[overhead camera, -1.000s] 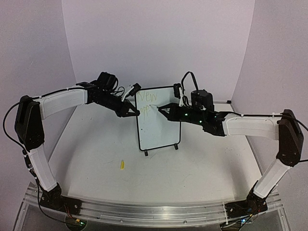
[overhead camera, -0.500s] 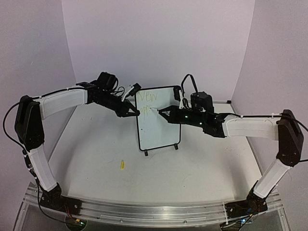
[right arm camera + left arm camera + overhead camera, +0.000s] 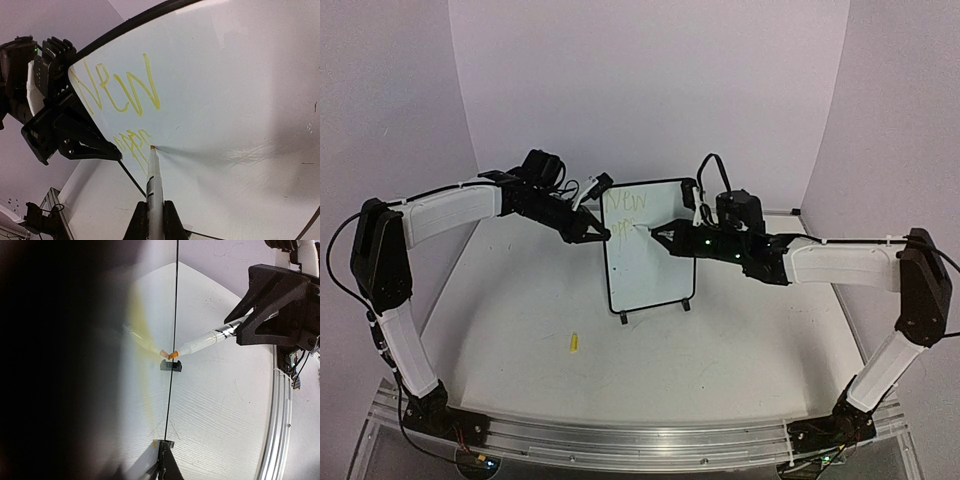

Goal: Write a sentence on the whiteboard

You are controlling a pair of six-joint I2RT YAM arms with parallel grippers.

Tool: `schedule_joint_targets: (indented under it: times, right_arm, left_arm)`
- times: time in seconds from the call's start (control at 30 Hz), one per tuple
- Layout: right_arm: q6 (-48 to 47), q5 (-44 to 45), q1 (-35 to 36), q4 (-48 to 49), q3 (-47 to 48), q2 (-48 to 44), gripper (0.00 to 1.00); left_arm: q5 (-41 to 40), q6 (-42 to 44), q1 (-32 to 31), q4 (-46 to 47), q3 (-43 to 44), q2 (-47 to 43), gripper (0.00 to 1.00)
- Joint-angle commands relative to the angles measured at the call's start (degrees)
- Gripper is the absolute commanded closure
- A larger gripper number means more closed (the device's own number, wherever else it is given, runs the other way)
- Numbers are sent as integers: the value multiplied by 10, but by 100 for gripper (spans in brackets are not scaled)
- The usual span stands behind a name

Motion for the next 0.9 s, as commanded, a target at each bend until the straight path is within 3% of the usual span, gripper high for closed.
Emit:
schedule_joint_targets:
  times: [0.0, 0.87]
  right_arm:
    - [-10, 30, -3, 1, 27, -18, 100]
    - [-10, 20, -3, 0, 45, -13, 100]
  left_arm:
    - [-38, 21, -2, -46, -7, -13, 100]
    - [-39, 21, -2, -46, -7, -14, 100]
